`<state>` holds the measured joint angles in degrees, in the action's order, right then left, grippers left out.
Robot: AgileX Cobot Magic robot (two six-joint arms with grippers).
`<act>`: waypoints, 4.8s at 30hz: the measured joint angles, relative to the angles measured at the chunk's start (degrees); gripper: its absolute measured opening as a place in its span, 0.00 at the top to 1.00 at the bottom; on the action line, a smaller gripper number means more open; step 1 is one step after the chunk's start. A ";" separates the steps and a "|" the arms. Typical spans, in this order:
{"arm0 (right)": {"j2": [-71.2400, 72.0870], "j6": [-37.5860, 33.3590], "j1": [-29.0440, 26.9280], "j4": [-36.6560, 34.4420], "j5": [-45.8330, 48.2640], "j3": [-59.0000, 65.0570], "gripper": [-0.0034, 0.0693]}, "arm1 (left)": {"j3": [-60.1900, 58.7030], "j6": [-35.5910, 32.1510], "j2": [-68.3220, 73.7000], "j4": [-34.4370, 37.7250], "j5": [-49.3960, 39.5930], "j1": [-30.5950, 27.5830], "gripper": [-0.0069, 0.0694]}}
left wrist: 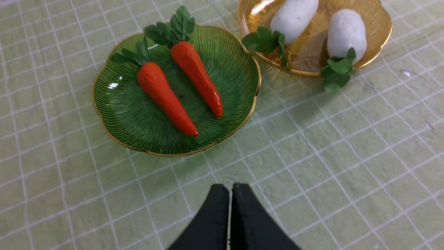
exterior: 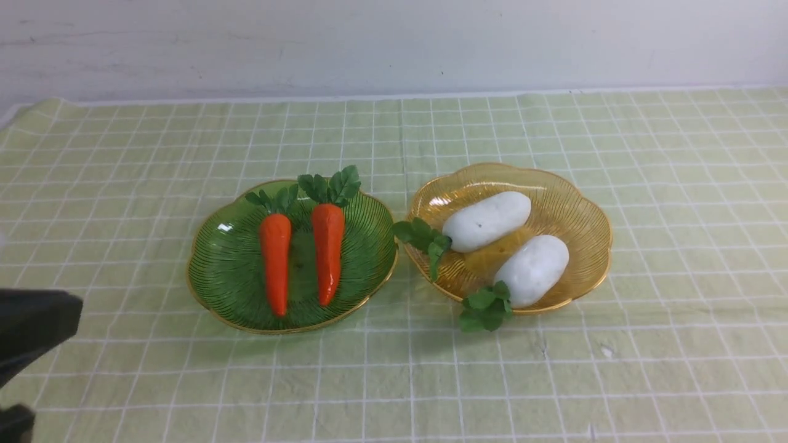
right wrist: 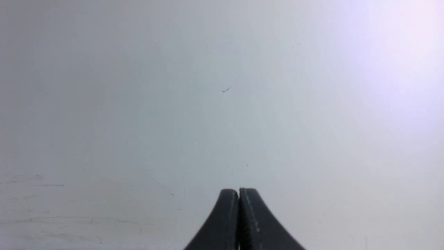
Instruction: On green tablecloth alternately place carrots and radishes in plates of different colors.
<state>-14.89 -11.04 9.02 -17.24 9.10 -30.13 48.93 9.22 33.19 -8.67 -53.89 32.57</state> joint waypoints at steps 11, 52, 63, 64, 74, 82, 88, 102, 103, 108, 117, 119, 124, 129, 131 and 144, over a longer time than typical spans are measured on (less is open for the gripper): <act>0.00 0.00 0.00 0.00 0.00 0.00 0.97 | -4.42 1.34 -14.01 -0.05 0.48 0.00 0.92; 0.26 -0.68 -0.01 0.00 -0.04 0.06 0.97 | -50.47 -13.42 -33.82 7.95 32.06 -28.90 0.92; 0.26 -0.73 -0.01 0.00 -0.04 0.06 0.97 | -50.47 -13.42 -33.82 8.00 32.06 -28.90 0.92; 0.26 -0.73 -0.01 0.00 -0.04 0.06 0.97 | -50.47 -13.42 -33.82 8.00 32.06 -28.90 0.92; 2.05 -4.79 -0.22 7.30 1.43 1.02 0.97 | -50.47 -13.42 -33.82 8.00 32.06 -28.90 0.92; 5.81 -5.58 -8.62 16.12 2.89 15.06 0.97 | -50.47 -13.42 -33.82 8.00 32.06 -28.90 0.92; 12.25 -0.19 -12.59 15.02 5.17 30.19 0.97 | -50.47 -13.42 -33.82 8.00 32.06 -28.90 0.92; 15.34 4.49 -10.52 14.67 12.82 31.42 0.97 | -50.47 -13.42 -33.82 8.13 31.99 -28.90 0.92; 15.34 4.49 -10.52 14.67 12.82 31.42 0.97 | -50.47 -13.42 -33.82 8.13 31.99 -28.90 0.92; 15.34 4.49 -10.52 14.67 12.82 31.42 0.97 | -50.47 -13.42 -33.82 8.13 31.99 -28.90 0.92; 15.34 4.54 -10.47 14.67 12.82 31.42 0.97 | -50.47 -13.42 -33.82 8.13 31.99 -28.90 0.92; 15.34 4.61 -10.47 14.67 12.82 31.42 0.97 | -50.47 -13.42 -33.82 8.13 31.99 -28.90 0.92; 15.34 4.61 -10.47 14.67 12.82 31.42 0.97 | -50.47 -13.42 -33.82 8.13 31.99 -28.90 0.92; 15.34 4.61 -10.47 14.67 12.82 31.42 0.97 | -50.47 -13.42 -33.82 8.13 31.99 -28.90 0.92; 15.34 4.61 -10.45 14.67 12.82 31.42 0.97 | -50.47 -13.42 -33.82 8.13 31.99 -28.90 0.92; 15.34 4.65 -10.45 14.67 12.82 31.42 0.97 | -50.47 -13.42 -33.82 8.13 31.99 -28.90 0.92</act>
<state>0.45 -6.39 -1.43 -2.58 21.92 1.29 -1.54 -4.20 -0.62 -0.53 -21.90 3.67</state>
